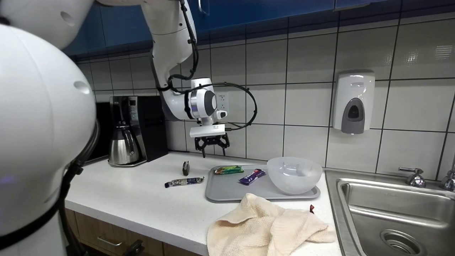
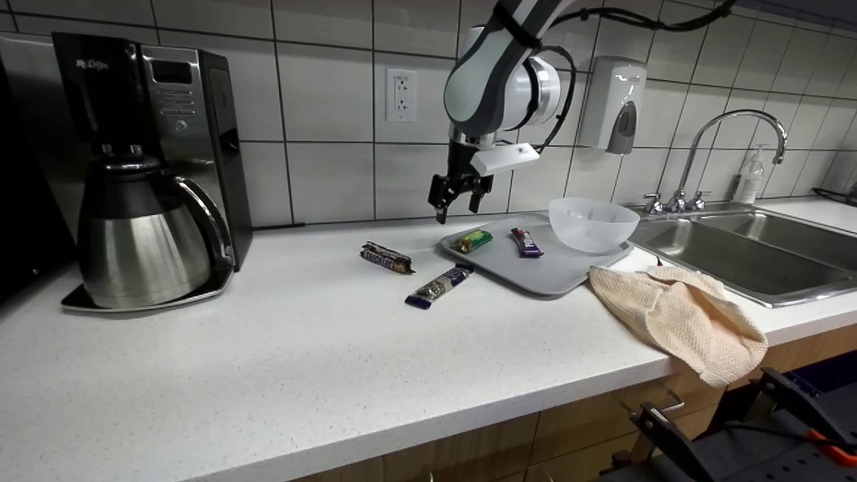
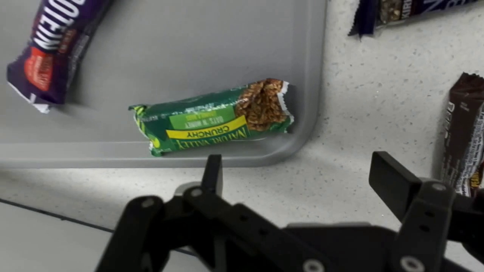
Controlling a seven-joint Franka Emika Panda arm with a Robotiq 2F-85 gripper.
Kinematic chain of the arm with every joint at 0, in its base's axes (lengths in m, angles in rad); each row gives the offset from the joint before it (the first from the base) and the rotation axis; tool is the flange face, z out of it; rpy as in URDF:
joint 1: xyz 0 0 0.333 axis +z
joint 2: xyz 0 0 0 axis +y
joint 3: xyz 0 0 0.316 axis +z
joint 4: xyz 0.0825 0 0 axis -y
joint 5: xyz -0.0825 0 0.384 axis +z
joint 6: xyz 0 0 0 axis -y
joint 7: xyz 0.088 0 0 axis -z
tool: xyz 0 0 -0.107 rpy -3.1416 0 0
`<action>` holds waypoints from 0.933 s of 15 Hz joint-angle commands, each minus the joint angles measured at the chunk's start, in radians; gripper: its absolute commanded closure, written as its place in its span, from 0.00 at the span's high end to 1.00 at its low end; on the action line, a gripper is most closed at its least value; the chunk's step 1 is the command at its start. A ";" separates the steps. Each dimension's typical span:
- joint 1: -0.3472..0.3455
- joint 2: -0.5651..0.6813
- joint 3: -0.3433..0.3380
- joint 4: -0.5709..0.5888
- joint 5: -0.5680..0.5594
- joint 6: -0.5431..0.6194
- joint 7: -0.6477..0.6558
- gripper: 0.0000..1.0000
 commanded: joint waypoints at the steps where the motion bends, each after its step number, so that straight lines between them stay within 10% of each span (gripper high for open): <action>1: -0.023 -0.080 -0.017 -0.106 0.003 0.044 0.021 1.00; 14: -0.129 -0.138 -0.062 -0.210 0.038 0.076 0.010 1.00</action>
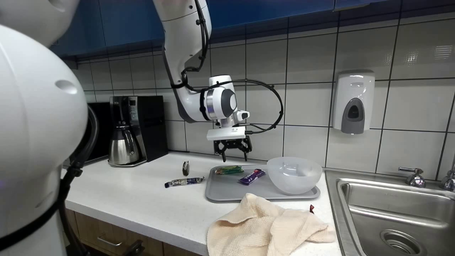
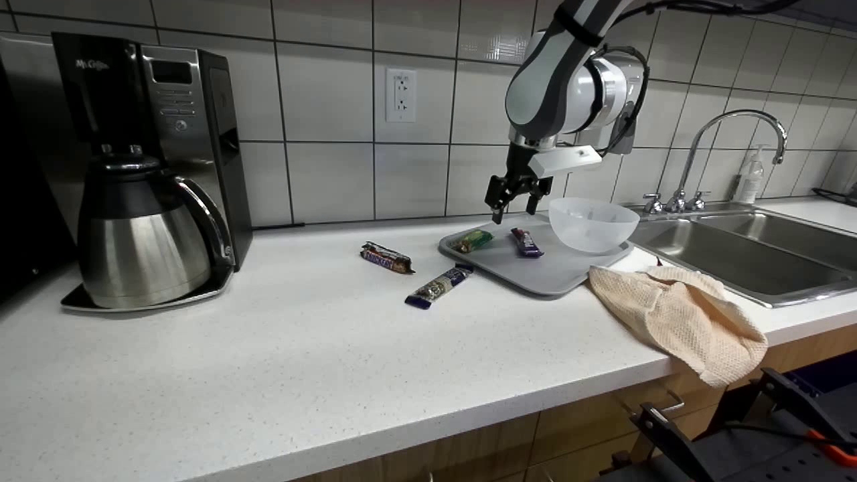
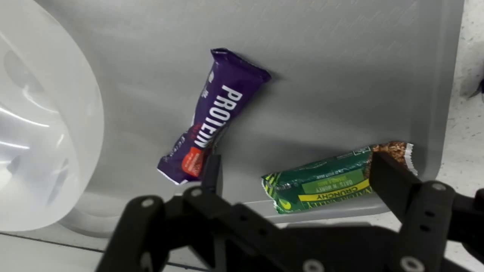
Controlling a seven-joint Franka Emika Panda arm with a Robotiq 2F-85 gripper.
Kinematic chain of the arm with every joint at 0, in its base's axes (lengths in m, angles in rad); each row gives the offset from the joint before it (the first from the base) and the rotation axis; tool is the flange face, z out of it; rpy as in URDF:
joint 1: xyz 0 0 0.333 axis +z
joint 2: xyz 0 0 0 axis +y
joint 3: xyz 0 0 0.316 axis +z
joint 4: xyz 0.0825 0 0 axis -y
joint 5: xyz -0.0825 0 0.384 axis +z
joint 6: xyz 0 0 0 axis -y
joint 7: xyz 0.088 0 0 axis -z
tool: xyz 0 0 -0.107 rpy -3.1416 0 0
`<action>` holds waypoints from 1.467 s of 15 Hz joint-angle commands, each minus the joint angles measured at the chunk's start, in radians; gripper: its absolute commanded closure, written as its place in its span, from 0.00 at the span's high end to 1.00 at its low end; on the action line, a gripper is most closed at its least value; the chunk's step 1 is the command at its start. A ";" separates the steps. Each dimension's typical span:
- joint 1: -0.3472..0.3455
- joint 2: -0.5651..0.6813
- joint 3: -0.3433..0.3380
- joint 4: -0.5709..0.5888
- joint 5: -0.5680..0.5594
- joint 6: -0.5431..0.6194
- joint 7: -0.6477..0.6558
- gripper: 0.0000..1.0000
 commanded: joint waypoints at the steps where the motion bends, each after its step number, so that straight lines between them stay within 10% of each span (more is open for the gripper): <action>1: -0.045 -0.041 0.013 -0.047 0.037 0.005 -0.009 1.00; 22: -0.011 0.108 -0.049 0.083 0.057 -0.010 0.123 1.00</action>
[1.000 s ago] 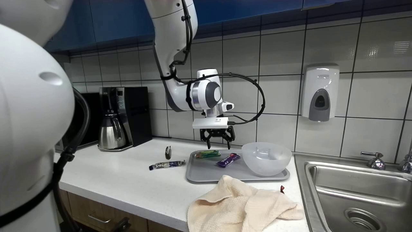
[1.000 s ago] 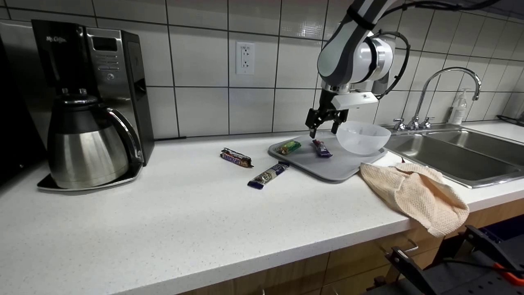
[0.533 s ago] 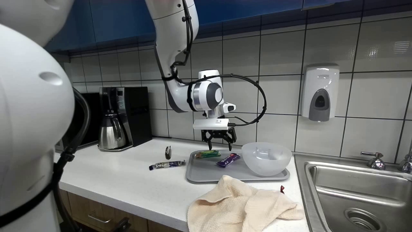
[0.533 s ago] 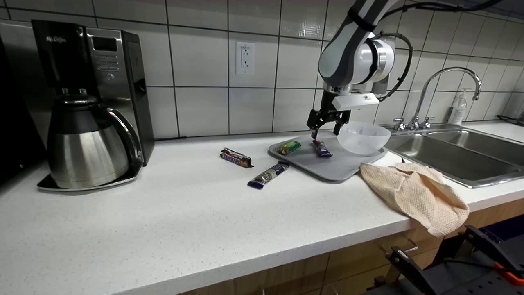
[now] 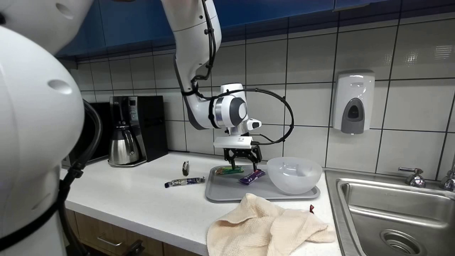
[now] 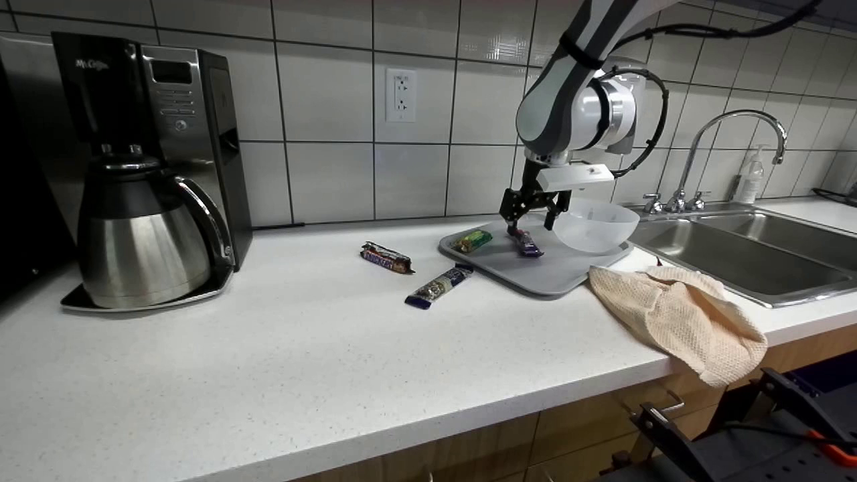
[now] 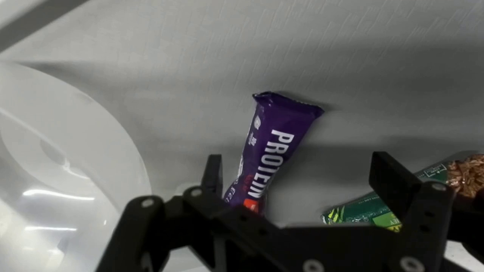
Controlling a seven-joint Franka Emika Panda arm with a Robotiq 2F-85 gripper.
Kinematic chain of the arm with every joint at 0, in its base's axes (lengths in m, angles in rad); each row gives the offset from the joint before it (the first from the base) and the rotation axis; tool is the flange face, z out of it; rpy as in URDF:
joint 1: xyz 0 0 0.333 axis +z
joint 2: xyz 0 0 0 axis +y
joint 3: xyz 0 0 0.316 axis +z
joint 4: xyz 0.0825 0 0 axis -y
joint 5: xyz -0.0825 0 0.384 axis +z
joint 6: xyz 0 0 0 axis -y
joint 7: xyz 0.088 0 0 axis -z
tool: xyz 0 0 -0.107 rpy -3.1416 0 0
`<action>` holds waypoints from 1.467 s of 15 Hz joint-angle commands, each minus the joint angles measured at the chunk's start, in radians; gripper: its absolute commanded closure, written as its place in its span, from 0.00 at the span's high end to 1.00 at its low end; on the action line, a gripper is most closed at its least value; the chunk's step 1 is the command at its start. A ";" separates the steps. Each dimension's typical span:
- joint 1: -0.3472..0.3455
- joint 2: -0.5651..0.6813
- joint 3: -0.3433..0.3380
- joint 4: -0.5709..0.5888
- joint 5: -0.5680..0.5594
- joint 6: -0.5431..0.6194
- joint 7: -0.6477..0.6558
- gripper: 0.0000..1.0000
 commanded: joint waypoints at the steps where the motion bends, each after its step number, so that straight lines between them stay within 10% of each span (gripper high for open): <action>1: 0.024 0.055 -0.024 0.070 -0.003 -0.007 0.049 1.00; 13: 0.056 0.180 -0.066 0.201 0.002 0.002 0.124 1.00; 14: 0.057 0.186 -0.067 0.208 0.004 0.002 0.127 0.75; 22: 0.050 0.191 -0.071 0.211 0.009 0.013 0.133 0.20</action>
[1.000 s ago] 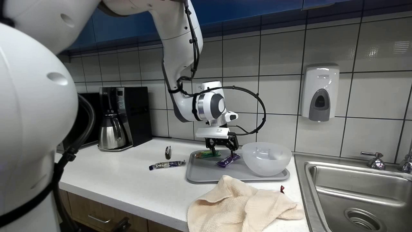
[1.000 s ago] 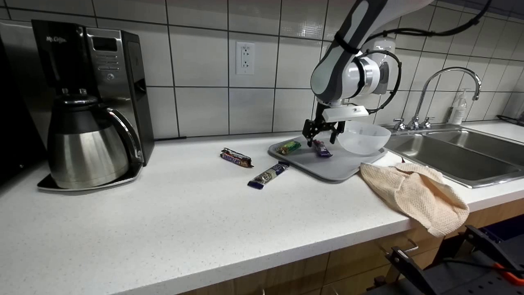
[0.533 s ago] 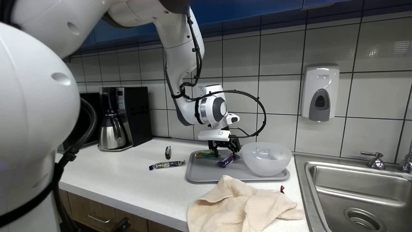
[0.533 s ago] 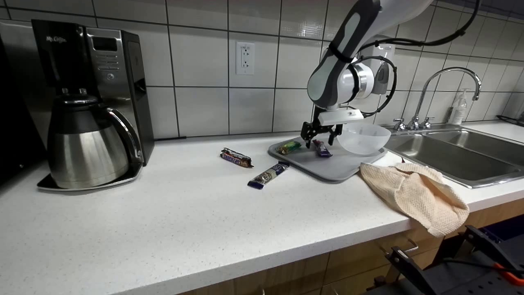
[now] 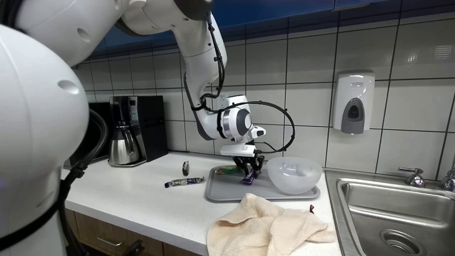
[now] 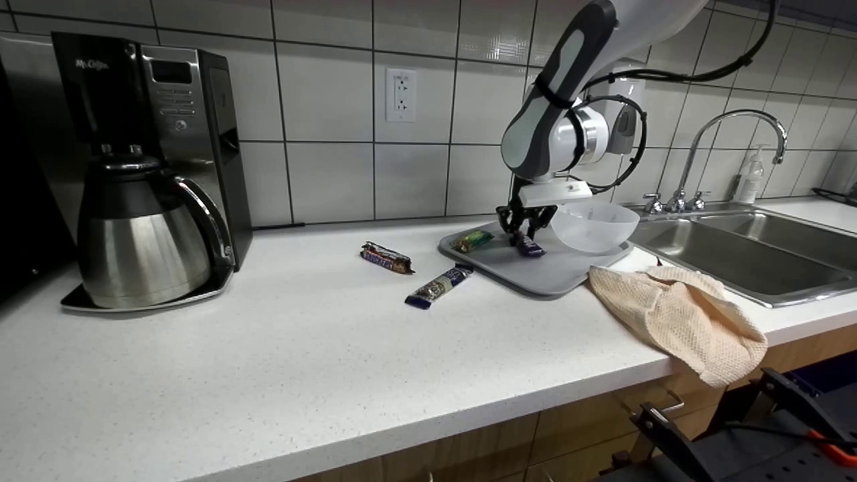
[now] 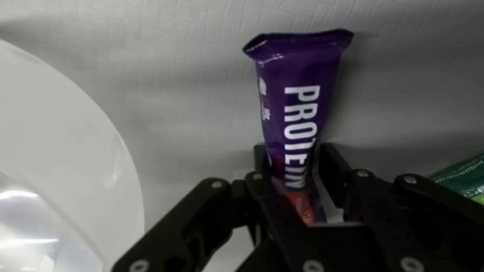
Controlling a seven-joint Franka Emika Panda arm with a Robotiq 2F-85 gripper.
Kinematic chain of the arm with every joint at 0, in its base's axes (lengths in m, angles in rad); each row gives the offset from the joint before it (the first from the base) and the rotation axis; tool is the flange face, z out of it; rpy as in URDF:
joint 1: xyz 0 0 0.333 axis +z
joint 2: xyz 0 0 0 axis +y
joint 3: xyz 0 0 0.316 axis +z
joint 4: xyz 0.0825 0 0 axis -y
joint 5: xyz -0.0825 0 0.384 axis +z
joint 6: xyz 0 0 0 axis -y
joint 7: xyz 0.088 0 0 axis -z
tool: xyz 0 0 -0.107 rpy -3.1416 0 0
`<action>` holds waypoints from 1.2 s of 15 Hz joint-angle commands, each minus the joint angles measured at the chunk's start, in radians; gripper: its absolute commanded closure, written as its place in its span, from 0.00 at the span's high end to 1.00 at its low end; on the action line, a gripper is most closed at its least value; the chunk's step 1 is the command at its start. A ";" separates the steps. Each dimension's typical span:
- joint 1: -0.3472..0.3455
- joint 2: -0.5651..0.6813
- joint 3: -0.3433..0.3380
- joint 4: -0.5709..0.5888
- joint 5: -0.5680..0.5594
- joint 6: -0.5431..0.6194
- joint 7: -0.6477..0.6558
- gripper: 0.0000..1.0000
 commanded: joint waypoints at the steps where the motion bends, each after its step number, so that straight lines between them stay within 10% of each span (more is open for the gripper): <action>1: 0.006 0.002 -0.012 0.009 0.009 0.013 0.021 0.12; 18: 0.054 -0.084 -0.033 -0.069 -0.004 0.065 0.043 0.05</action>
